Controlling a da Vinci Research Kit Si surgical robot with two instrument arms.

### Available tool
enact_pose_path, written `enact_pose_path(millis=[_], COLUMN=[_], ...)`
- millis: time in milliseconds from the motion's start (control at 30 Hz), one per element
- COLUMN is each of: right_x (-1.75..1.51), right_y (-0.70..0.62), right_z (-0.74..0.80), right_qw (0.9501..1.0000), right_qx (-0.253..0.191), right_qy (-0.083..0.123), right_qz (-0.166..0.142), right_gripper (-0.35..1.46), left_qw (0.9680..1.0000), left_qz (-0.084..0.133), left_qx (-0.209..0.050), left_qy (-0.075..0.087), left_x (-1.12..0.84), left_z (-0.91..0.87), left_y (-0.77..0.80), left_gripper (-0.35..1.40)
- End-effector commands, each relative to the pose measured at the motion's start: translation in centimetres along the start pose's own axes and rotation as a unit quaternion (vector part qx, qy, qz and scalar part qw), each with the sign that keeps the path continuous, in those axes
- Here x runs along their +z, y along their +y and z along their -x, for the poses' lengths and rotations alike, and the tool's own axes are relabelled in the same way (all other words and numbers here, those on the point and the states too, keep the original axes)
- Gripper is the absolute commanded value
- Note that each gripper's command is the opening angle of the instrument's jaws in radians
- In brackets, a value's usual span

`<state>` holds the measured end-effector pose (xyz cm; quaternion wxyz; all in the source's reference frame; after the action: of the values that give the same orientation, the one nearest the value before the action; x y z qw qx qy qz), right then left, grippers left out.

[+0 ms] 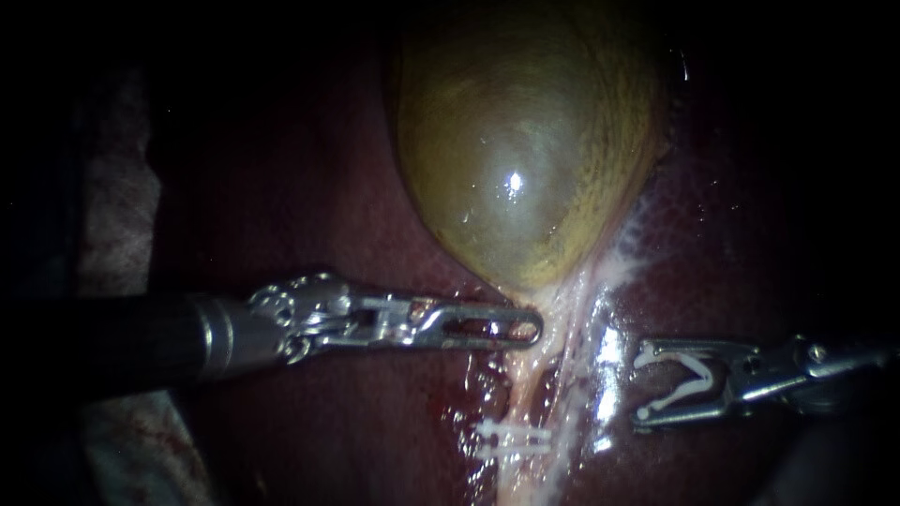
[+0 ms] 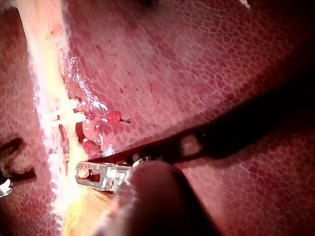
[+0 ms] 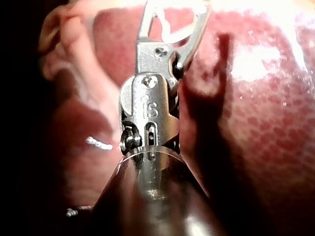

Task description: Clipping third clip left tube

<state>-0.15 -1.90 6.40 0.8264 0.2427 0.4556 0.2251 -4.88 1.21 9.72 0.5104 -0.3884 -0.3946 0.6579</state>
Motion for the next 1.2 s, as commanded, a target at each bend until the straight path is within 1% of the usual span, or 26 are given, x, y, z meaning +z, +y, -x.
enact_pose_path(millis=[33, 300, 533, 700, 900, 967, 1067, 1100, 1200], right_x=[0.0, 0.03, 0.07, 0.13, 0.21, 0.23, 0.25, 0.26, 0.29], right_y=[0.0, -0.02, -0.04, -0.08, -0.12, -0.12, -0.13, -0.13, -0.14], right_z=[0.0, -0.01, -0.02, -0.05, -0.09, -0.1, -0.11, -0.11, -0.13], right_qw=[1.0, 1.0, 0.9988, 0.9967, 0.994, 0.9924, 0.9886, 0.9871, 0.9826], right_qx=[0.0, -0.003, 0.048, 0.081, 0.108, 0.12, 0.14, 0.146, 0.166], right_qy=[0.0, 0.001, 0.005, 0.007, 0.014, 0.024, 0.051, 0.064, 0.079], right_qz=[0.0, 0.001, -0.001, -0.006, -0.01, -0.013, -0.018, -0.019, -0.02], right_gripper=[0.58, 0.6, 0.6, 0.6, 0.6, 0.6, 0.6, 0.6, 0.6], left_qw=[1.0, 1.0, 1.0, 1.0, 1.0, 1.0, 1.0, 1.0, 1.0], left_qz=[0.0, 0.0, 0.001, 0.002, 0.003, 0.003, 0.004, 0.004, 0.005], left_qx=[0.0, 0.0, -0.001, -0.003, -0.004, -0.004, -0.005, -0.005, -0.005], left_qy=[0.0, 0.0, -0.001, -0.002, -0.003, -0.004, -0.004, -0.005, -0.006], left_x=[0.0, 0.0, -0.05, -0.1, -0.15, -0.16, -0.2, -0.21, -0.25], left_z=[0.0, 0.01, 0.0, 0.0, 0.01, 0.02, 0.03, 0.03, 0.04], left_y=[0.0, 0.01, 0.04, 0.11, 0.18, 0.21, 0.23, 0.23, 0.25], left_gripper=[-0.35, -0.35, -0.35, -0.35, -0.35, -0.35, -0.35, -0.35, -0.35])
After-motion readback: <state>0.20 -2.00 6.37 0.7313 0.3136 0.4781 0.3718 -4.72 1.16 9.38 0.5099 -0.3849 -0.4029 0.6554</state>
